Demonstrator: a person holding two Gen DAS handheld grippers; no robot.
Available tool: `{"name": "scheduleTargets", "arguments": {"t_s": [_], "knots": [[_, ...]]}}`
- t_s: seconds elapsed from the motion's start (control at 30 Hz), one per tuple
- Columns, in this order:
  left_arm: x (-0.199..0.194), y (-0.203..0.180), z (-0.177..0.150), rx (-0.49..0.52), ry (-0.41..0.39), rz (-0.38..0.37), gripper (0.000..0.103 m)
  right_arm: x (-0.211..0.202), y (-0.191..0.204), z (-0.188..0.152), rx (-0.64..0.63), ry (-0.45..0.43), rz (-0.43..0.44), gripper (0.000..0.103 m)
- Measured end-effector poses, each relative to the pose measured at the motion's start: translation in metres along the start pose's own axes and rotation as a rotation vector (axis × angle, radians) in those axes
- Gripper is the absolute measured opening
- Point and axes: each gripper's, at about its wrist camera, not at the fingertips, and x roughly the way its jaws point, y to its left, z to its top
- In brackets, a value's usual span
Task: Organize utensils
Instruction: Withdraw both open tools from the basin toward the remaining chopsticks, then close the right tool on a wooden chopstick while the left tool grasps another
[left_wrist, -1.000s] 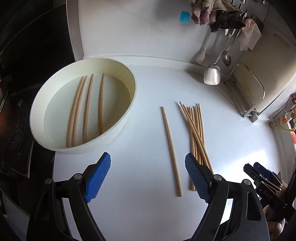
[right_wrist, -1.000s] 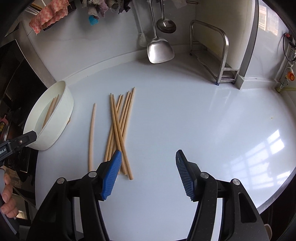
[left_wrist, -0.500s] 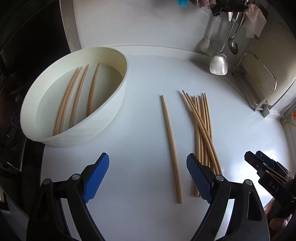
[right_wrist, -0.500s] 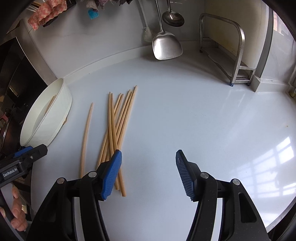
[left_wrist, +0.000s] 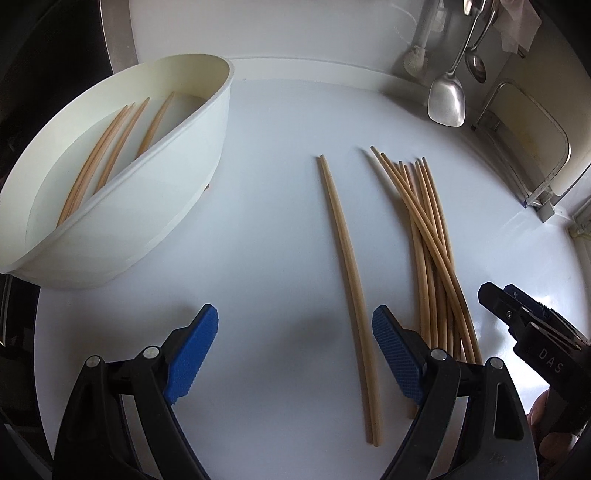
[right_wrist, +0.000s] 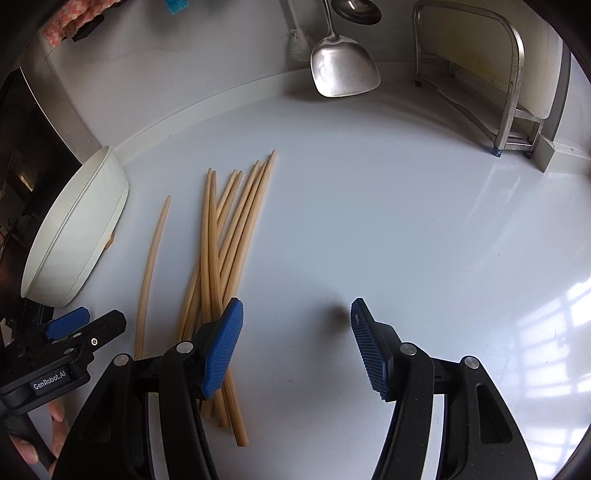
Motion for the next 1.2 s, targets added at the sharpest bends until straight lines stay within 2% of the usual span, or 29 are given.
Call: {"name": "scheduleTargets", "arguments": {"t_s": [0.7,1.2], "knots": [[0.007,-0.002,-0.006,0.018,-0.003,0.012,0.084,0.003,0.021,-0.007,-0.100,0.009,0.012,0.058],[0.011,-0.002,-0.005,0.023,-0.001,0.013,0.084,0.013,0.031,0.002,-0.151,0.010,-0.052,0.058]]}}
